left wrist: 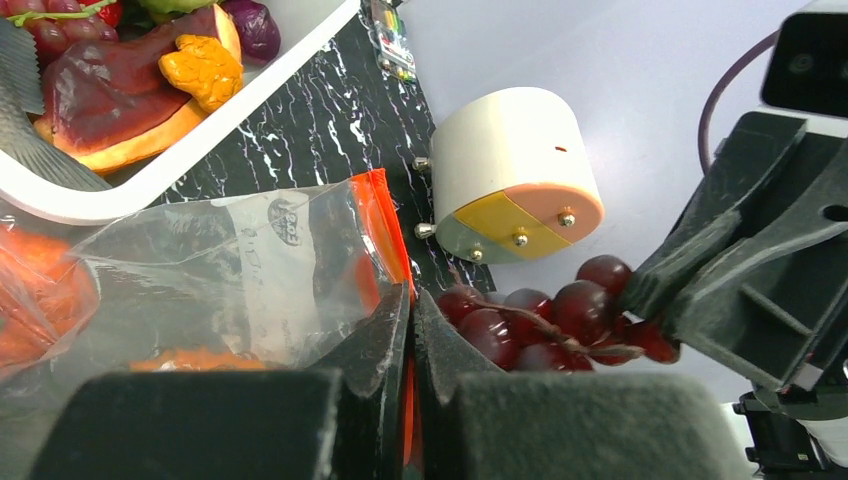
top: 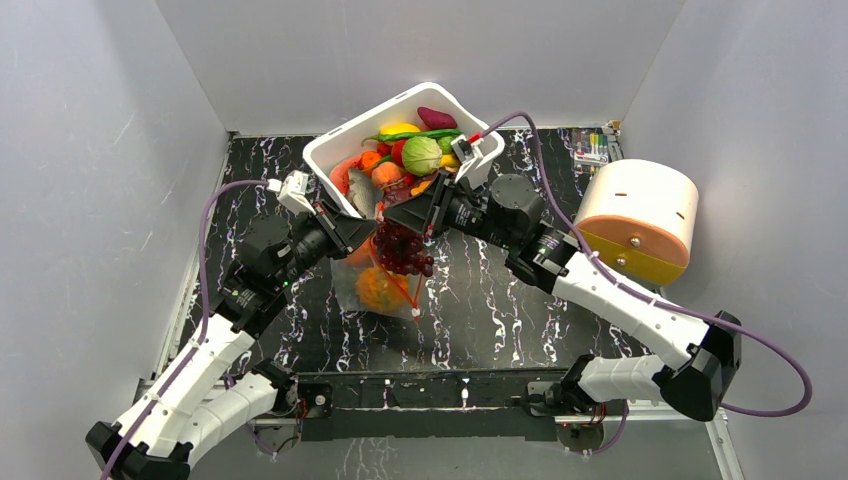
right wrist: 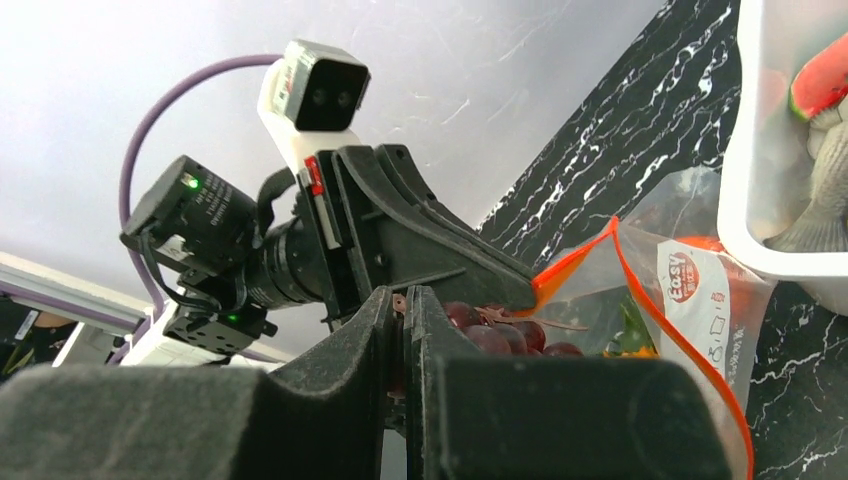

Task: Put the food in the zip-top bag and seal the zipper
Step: Place the fake fruit in the zipper food storage bag.

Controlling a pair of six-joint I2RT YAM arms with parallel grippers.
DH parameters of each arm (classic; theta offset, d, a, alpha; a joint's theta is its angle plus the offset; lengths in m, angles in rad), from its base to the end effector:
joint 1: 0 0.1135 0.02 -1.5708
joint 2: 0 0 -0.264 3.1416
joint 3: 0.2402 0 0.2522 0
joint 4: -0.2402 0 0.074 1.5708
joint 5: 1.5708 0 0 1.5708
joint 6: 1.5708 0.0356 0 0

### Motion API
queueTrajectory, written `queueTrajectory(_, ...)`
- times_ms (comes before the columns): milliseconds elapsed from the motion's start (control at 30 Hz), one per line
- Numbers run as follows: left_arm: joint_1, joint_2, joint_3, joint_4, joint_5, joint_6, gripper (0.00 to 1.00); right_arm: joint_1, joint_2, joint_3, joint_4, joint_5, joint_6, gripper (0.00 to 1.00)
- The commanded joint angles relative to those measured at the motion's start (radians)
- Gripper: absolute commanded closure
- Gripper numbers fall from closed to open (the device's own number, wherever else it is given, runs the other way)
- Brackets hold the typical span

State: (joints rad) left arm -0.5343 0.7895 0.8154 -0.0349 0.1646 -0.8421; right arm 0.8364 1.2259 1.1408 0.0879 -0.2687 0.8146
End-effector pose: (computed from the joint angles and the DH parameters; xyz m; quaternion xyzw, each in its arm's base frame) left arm 0.1576 -0.1000 0.3663 -0.0513 0.7084 -0.4907 0.5048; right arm 0.1861 0.2203 0.4012 -0.1025 0.6987 0.5798 0.4064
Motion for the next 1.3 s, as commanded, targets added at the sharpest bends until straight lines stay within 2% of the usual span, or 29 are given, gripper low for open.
queueTrajectory(0,-0.004,-0.021,-0.007,0.044,-0.012,-0.003,1.00,0.004,-0.050,0.102,0.090,0.029,-0.011,1.00)
queueTrajectory(433,-0.003,-0.030,-0.028,0.093,0.006,-0.039,1.00,0.029,-0.026,0.145,0.202,0.044,0.032,1.00)
queueTrajectory(733,-0.004,-0.090,-0.050,0.124,0.013,-0.113,1.00,0.029,-0.059,-0.014,0.208,0.176,-0.034,1.00)
queueTrajectory(967,-0.003,-0.107,-0.061,0.170,0.020,-0.169,1.00,0.030,-0.041,-0.053,0.217,0.156,-0.025,1.00)
queueTrajectory(1267,-0.003,-0.113,-0.063,0.166,0.021,-0.169,1.00,0.036,-0.013,-0.148,0.204,0.118,-0.011,1.00)
